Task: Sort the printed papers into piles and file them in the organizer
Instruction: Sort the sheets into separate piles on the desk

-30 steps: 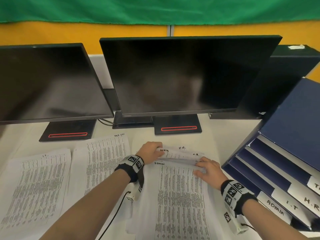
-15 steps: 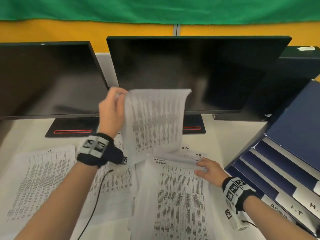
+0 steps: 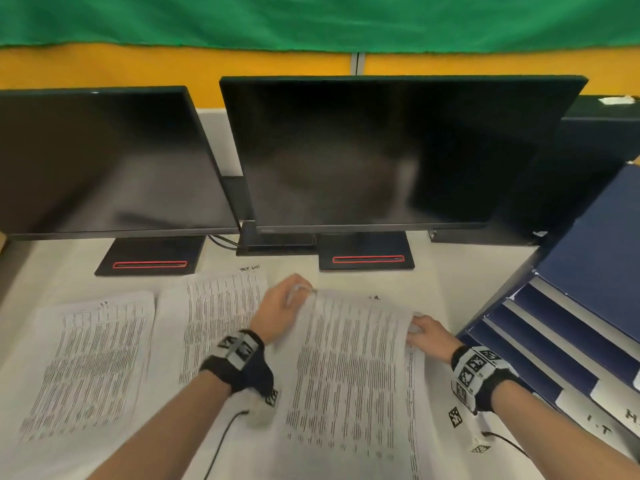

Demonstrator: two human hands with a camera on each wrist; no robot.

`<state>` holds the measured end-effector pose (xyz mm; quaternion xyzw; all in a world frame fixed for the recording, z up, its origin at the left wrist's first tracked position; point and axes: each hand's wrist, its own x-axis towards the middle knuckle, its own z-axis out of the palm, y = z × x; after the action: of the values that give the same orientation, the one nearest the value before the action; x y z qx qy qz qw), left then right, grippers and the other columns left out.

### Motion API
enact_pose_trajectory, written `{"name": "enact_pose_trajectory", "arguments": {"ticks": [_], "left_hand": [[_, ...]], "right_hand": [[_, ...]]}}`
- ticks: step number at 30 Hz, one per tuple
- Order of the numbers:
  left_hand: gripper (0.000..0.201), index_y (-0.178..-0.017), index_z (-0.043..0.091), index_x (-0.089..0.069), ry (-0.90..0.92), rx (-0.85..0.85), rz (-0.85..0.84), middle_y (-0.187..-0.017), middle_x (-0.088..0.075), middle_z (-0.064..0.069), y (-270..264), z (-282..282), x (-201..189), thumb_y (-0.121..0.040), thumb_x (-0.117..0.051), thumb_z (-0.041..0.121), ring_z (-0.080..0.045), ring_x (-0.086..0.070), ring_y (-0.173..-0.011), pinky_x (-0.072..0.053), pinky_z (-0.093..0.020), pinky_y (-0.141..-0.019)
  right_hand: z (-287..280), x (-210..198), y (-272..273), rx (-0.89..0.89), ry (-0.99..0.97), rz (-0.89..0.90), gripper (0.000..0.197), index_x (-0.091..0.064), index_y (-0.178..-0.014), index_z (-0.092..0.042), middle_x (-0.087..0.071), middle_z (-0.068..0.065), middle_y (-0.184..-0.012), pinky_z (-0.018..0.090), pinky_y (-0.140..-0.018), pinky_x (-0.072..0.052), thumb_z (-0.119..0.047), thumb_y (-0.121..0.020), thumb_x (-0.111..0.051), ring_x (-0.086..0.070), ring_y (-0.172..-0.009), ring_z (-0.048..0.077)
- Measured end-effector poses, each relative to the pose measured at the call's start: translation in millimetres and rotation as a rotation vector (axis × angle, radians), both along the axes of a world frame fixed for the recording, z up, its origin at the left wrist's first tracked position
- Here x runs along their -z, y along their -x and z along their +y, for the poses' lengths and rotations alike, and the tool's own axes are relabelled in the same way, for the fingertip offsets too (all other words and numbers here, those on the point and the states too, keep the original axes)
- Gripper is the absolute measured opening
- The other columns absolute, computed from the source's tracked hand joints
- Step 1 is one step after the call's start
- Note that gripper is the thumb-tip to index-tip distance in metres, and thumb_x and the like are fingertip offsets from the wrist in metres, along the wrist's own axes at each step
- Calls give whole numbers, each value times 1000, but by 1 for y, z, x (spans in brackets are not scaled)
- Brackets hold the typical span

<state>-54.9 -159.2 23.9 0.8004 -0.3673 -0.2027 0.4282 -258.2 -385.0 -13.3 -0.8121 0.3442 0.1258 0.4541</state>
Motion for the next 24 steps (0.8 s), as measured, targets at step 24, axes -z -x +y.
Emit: {"name": "enact_pose_trajectory", "arguments": {"ticks": [24], "left_hand": [[35,-122,25,-56,-520,129,-302,-126,-51,-3,-1,-54,47,-99,-30,19,-26,-43,-115,-39,-42,-94]], "right_hand": [[24,-3,28,-483,662,-256,17,-71,-100,-28,-67,-10,-83,24,-75,-30,-26,-88,-59,-47,-81,10]]}}
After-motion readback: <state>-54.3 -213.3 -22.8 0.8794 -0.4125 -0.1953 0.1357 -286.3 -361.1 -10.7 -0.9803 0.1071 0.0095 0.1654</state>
